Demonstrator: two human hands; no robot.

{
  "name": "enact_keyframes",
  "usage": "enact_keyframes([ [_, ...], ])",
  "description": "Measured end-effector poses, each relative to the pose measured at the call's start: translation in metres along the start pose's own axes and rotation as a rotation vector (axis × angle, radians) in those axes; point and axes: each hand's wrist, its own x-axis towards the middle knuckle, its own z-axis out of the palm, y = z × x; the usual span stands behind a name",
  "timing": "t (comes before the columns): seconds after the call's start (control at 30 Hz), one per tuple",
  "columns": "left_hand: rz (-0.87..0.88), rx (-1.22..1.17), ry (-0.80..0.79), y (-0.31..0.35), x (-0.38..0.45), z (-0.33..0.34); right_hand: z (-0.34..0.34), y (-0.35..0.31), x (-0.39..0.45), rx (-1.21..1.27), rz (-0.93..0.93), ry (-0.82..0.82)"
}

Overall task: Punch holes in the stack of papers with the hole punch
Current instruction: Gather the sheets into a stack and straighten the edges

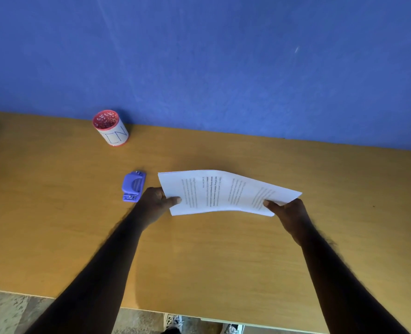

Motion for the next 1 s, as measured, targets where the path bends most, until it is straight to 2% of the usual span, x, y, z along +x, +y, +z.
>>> enact_keyframes([
  [0.2, -0.082, -0.086, 0.061, -0.002, 0.001, 0.004, 0.002, -0.005, 0.004, -0.029, -0.046, 0.089],
  [0.33, -0.172, -0.486, 0.096, 0.002, -0.008, 0.015, 0.012, -0.011, -0.001, 0.107, 0.139, 0.187],
  [0.43, -0.232, -0.752, 0.099, 0.006, -0.018, 0.033, 0.028, -0.023, -0.011, 0.273, 0.245, -0.03],
  [0.5, -0.282, -0.868, 0.092, 0.008, -0.027, 0.05, 0.04, -0.035, -0.014, 0.288, 0.225, -0.173],
  [0.57, -0.335, -0.949, 0.083, 0.009, -0.035, 0.069, 0.051, -0.045, -0.015, 0.256, 0.178, -0.242],
  [0.8, -0.396, -0.924, 0.014, -0.001, -0.053, 0.107, 0.063, -0.044, -0.004, 0.187, 0.03, -0.031],
  [0.9, -0.395, -0.878, -0.033, -0.01, -0.053, 0.099, 0.06, -0.036, 0.004, 0.159, 0.049, -0.026],
  [1.0, -0.416, -0.836, 0.04, -0.019, -0.043, 0.077, 0.056, -0.025, 0.014, 0.184, 0.129, -0.035],
])
